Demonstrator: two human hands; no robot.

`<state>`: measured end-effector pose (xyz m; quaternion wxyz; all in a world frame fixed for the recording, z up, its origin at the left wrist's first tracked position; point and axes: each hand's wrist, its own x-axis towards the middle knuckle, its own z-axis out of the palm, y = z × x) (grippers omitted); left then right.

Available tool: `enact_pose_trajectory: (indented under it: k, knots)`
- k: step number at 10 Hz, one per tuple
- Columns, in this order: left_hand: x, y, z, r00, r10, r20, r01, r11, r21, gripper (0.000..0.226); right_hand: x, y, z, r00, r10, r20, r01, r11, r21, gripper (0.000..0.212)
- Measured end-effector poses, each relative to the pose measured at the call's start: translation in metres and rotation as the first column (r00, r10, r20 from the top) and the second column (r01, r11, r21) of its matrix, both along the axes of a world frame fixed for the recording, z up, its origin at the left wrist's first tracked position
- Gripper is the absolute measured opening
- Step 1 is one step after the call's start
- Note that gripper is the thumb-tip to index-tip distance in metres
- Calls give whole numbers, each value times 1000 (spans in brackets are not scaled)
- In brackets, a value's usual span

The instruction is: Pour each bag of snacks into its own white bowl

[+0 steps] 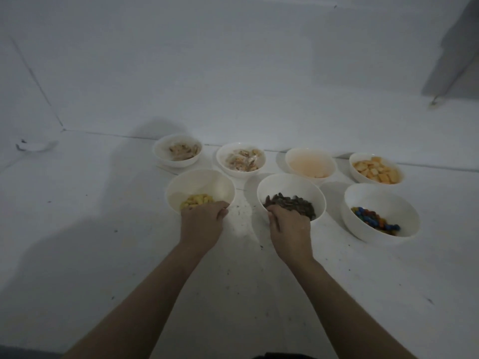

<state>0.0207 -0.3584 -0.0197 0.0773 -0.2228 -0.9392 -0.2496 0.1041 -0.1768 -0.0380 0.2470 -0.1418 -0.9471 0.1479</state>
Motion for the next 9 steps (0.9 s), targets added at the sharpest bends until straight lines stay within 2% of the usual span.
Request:
enact_pose_trajectory:
  k: [3,5,7,8,9]
  knots:
    - [-26,-14,-7,984,-139,-114,152,982,115,24,-13,0,-1,996,68,-49,-69,997,-25,19]
    - [-42,-27,-8,979,-168,-113,186,967,172,21,-13,-2,-2,998,57,-22,-58,998,-36,19]
    - [-45,-30,-13,968,-200,-150,225,958,175,24,-12,-4,-2,998,63,-3,-63,997,-50,28]
    - [-48,-27,-9,967,-197,-160,221,965,145,32,-14,-4,2,998,63,-15,-63,998,-25,23]
    - [-38,-36,-10,929,-205,-308,257,956,140,34,-2,-12,4,986,104,-132,-93,992,86,22]
